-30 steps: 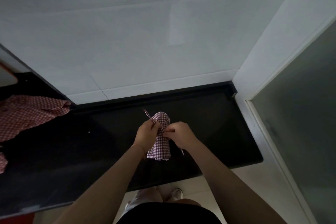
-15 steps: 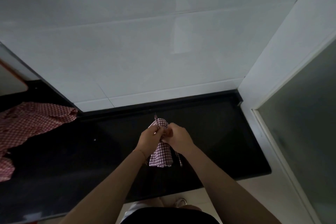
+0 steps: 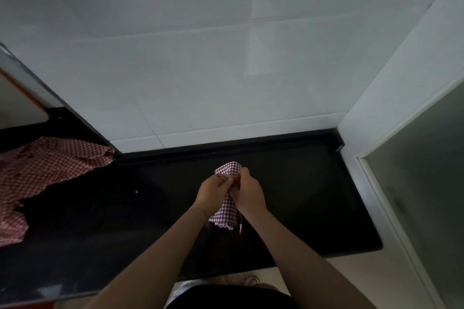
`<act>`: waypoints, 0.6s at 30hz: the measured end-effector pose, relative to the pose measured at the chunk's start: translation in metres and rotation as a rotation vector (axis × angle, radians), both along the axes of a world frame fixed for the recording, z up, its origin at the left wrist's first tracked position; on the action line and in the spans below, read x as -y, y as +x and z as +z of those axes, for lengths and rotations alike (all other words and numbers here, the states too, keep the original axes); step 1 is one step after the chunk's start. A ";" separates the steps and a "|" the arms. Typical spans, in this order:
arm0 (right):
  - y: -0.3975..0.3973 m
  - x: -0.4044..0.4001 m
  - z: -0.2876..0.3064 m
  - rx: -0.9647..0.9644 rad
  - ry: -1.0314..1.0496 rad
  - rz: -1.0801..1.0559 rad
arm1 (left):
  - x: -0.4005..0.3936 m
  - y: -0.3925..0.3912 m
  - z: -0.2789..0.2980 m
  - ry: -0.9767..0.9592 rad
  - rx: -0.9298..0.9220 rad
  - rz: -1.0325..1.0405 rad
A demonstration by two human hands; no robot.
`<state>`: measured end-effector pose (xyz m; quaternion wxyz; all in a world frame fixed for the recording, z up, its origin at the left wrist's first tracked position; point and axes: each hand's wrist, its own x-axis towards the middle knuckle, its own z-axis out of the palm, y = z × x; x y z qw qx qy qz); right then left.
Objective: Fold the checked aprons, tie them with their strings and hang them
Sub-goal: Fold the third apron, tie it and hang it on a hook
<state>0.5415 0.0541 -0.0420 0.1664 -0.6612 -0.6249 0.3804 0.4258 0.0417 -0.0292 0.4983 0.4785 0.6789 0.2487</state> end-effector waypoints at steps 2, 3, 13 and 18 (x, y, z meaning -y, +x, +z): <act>-0.001 -0.002 -0.001 0.033 -0.018 -0.024 | -0.001 0.001 -0.001 0.007 -0.005 -0.020; 0.000 -0.003 -0.001 0.040 -0.021 -0.036 | -0.002 0.002 -0.002 0.019 -0.006 -0.023; 0.030 -0.021 0.021 -0.298 -0.485 0.069 | -0.012 -0.007 -0.004 0.008 -0.058 -0.058; 0.030 -0.018 0.015 -0.449 -0.484 -0.050 | -0.013 -0.005 0.000 -0.032 -0.001 -0.062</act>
